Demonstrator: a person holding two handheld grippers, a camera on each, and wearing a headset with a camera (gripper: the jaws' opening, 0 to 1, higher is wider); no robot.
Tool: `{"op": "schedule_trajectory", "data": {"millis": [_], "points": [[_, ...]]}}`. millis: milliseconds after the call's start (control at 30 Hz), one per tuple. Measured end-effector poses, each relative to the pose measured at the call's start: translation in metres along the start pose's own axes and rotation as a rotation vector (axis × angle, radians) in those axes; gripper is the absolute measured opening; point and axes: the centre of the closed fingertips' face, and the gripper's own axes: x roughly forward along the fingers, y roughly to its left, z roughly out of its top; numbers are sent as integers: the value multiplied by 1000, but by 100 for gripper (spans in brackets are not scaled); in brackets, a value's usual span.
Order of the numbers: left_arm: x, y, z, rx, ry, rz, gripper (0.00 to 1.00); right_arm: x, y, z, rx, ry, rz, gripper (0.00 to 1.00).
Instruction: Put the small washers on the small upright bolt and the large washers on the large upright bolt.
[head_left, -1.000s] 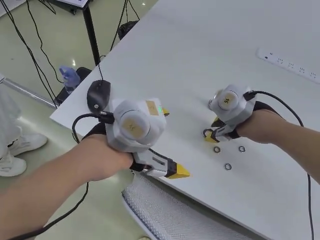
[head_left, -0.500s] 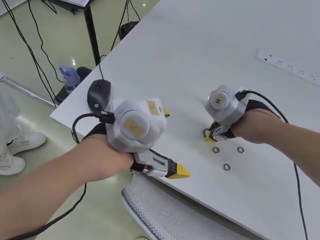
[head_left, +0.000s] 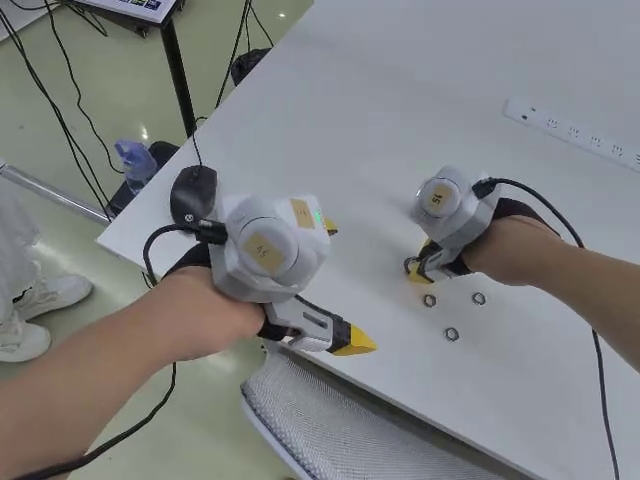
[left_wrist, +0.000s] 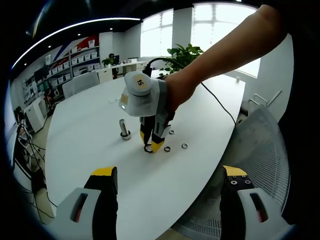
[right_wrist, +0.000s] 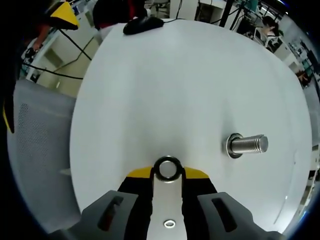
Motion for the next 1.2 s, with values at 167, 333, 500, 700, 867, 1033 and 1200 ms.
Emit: {"op": "schedule_trajectory", "data": {"millis": [167,333,500,700,867,1033,1200], "points": [[-1,0,-1,2,2,0,84,-10,-5,-4,39,-12,10,21],[-1,0,0,1,-3,0,84,-21,-10,-14,43,8,6,21],[1,-2,-1,5,1,-7,84,-34,-19,-20,59,12,-8,21],[2,-5,-2,8,4,-18,84,-51,-32,-24,69,10,-28,21],[0,-3,2,-19,-25,-21,82,-66,-46,-22,69,11,-38,21],[0,-1,-1,-14,-17,-15,81,-75,-60,-18,80,-5,-53,21],[5,-1,-4,-22,-17,-15,83,-80,-67,-9,80,-17,-60,21]]}}
